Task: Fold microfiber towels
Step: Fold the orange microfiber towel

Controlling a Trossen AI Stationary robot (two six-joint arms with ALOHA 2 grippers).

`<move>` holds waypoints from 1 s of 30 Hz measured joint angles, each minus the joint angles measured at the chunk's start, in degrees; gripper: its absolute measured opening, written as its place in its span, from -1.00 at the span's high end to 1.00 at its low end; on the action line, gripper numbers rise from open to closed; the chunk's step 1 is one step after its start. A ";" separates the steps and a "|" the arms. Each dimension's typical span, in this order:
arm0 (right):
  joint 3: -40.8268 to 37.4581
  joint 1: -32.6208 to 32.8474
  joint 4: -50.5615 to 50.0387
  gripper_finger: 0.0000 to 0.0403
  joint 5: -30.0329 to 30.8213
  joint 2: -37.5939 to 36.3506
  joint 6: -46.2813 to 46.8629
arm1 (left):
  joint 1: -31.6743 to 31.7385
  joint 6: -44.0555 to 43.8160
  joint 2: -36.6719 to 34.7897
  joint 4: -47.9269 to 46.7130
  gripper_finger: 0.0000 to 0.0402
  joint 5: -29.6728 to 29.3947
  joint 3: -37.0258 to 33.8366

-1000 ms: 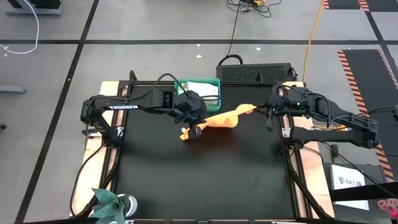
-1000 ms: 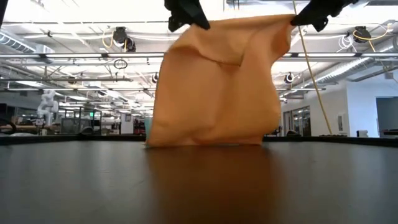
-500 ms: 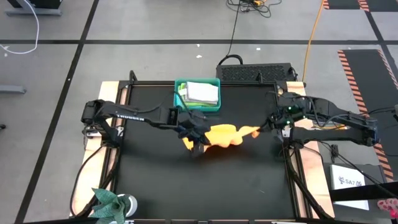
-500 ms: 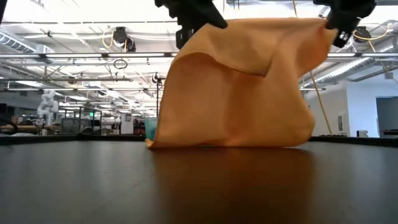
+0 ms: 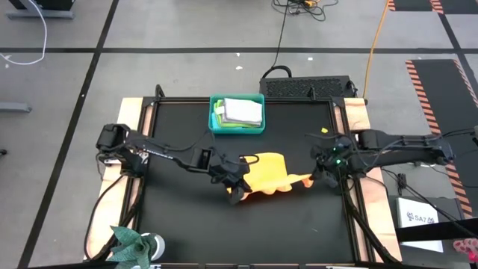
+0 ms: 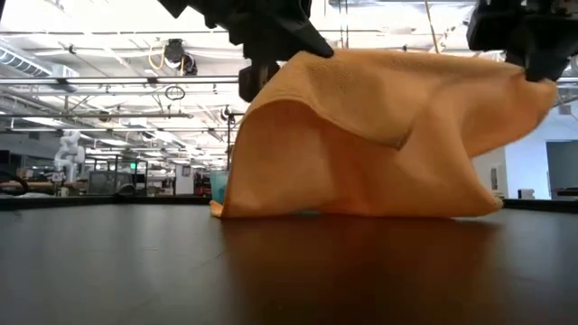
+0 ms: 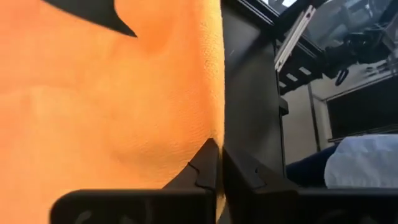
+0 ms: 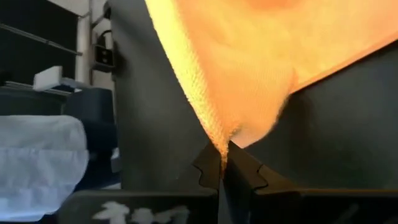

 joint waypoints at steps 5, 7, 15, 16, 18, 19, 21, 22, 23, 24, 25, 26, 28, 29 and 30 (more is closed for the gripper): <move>-2.33 3.69 5.25 0.96 -1.84 0.14 4.96 | -1.86 -3.27 0.00 0.61 0.73 -0.52 -0.83; -2.33 5.21 5.23 0.92 -1.98 0.26 7.10 | -2.85 -4.02 0.00 0.94 0.66 -0.60 -0.83; -2.35 10.38 7.31 0.69 -2.03 0.66 15.42 | -5.40 -5.54 0.00 0.89 0.49 -8.04 -0.83; -2.35 11.07 7.25 0.65 -2.07 0.87 16.14 | -5.39 -5.59 0.00 0.90 0.47 -9.31 -0.83; -2.35 12.52 7.25 0.58 -2.12 1.52 17.34 | -5.37 -5.68 0.00 0.88 0.45 -11.55 -0.83; -2.35 13.09 7.28 0.54 -2.15 1.76 17.67 | -5.35 -5.68 0.00 0.83 0.44 -12.77 -0.83; -2.35 13.81 7.98 0.48 -2.12 2.15 17.81 | -5.18 -5.68 0.00 0.40 0.42 -15.73 -0.83; -2.35 13.93 9.25 0.45 -2.05 2.25 17.37 | -5.12 -5.68 0.00 -0.09 0.42 -17.16 -0.82; -2.35 13.91 11.00 0.43 -1.77 2.31 16.84 | -5.00 -5.70 0.01 -0.89 0.42 -18.67 -0.81; -2.35 13.74 13.22 0.42 -0.56 2.32 16.17 | -4.82 -6.08 0.41 -1.49 0.42 -20.22 -0.80; -2.35 13.49 15.56 0.41 0.83 2.34 15.21 | -4.59 -6.76 0.88 -1.90 0.41 -21.73 -0.74; -2.35 13.17 17.81 0.41 2.27 2.40 13.95 | -4.51 -7.30 1.34 -2.93 0.41 -23.11 -0.72; -2.35 12.34 20.56 0.41 5.93 3.01 11.29 | -4.10 -9.23 3.19 -4.36 0.41 -25.23 -0.74; -2.33 11.78 20.82 0.43 7.54 3.43 9.56 | -3.94 -10.39 4.36 -4.29 0.41 -25.46 -0.74; -2.35 11.24 20.49 0.45 8.77 4.05 7.82 | -3.76 -11.43 5.51 -4.84 0.41 -25.30 -0.74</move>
